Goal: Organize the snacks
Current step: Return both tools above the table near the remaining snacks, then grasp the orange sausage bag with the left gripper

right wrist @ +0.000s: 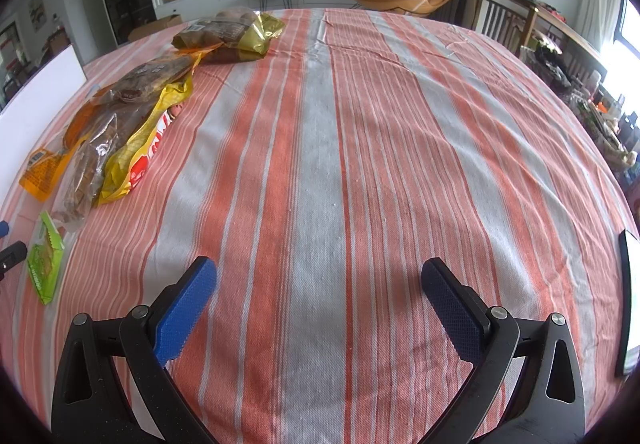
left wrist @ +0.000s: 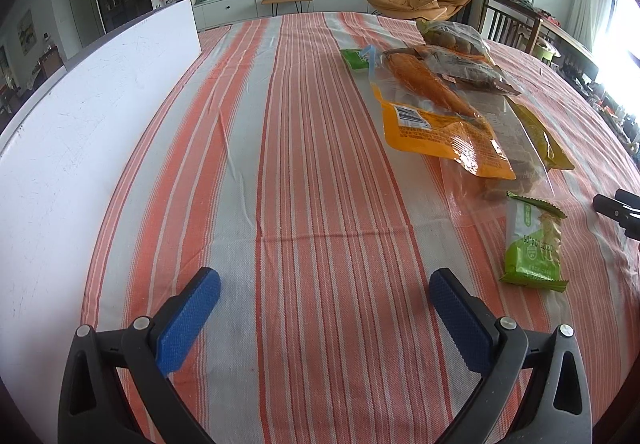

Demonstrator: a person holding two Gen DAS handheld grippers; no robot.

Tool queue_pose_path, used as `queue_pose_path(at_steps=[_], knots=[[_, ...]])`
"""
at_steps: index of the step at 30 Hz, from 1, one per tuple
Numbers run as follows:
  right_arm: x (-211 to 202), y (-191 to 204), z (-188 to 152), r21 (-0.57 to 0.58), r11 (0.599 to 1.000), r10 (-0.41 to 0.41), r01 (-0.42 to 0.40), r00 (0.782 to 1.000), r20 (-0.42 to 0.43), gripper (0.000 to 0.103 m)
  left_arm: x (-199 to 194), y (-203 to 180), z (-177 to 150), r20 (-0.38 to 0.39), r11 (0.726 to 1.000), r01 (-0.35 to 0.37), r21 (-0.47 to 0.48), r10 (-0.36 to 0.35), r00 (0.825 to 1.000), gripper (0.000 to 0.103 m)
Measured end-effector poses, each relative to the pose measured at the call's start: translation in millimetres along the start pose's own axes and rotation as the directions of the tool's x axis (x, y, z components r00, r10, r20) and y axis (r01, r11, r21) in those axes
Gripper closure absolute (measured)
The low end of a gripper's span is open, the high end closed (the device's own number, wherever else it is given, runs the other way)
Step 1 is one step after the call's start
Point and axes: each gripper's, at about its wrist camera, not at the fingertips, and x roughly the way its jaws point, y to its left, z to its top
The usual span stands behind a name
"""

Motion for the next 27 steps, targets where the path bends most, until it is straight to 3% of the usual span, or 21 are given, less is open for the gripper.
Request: queue_pose_path(at_steps=[12, 15, 16, 19, 21, 24, 27], knots=[[0, 0, 0, 0.0, 1.0, 0.0, 0.0, 1.0, 0.0, 0.0, -1, 2, 0, -0.002, 1.0, 0.007, 0.007, -0.007, 1.0, 0.0], [0, 0, 0, 0.0, 1.0, 0.0, 0.0, 1.0, 0.0, 0.0, -6, 4, 4, -0.043, 1.0, 0.03, 0.004, -0.03, 0.999, 0.001], [0, 0, 0, 0.0, 1.0, 0.0, 0.0, 1.0, 0.0, 0.0, -14, 6, 7, -0.022, 0.998, 0.055, -0.021, -0.056, 0.998, 0.001], [0, 0, 0, -0.001, 1.0, 0.0, 0.0, 1.0, 0.0, 0.0, -42, 5, 34, 0.078, 0.984, 0.165, -0.063, -0.16, 0.984, 0.001], [0, 0, 0, 0.0, 1.0, -0.001, 0.001, 1.0, -0.001, 0.0, -47, -7, 60, 0.086, 0.98, 0.199, -0.027, -0.196, 0.977, 0.001], [0, 0, 0, 0.002, 1.0, -0.006, 0.006, 1.0, -0.001, 0.0, -31, -38, 102, 0.034, 0.976, 0.197, 0.092, -0.201, 0.979, 0.0], [0, 0, 0, 0.002, 1.0, -0.006, 0.006, 1.0, -0.001, 0.0, 13, -60, 136, -0.048, 0.978, 0.139, 0.156, -0.133, 0.99, 0.001]])
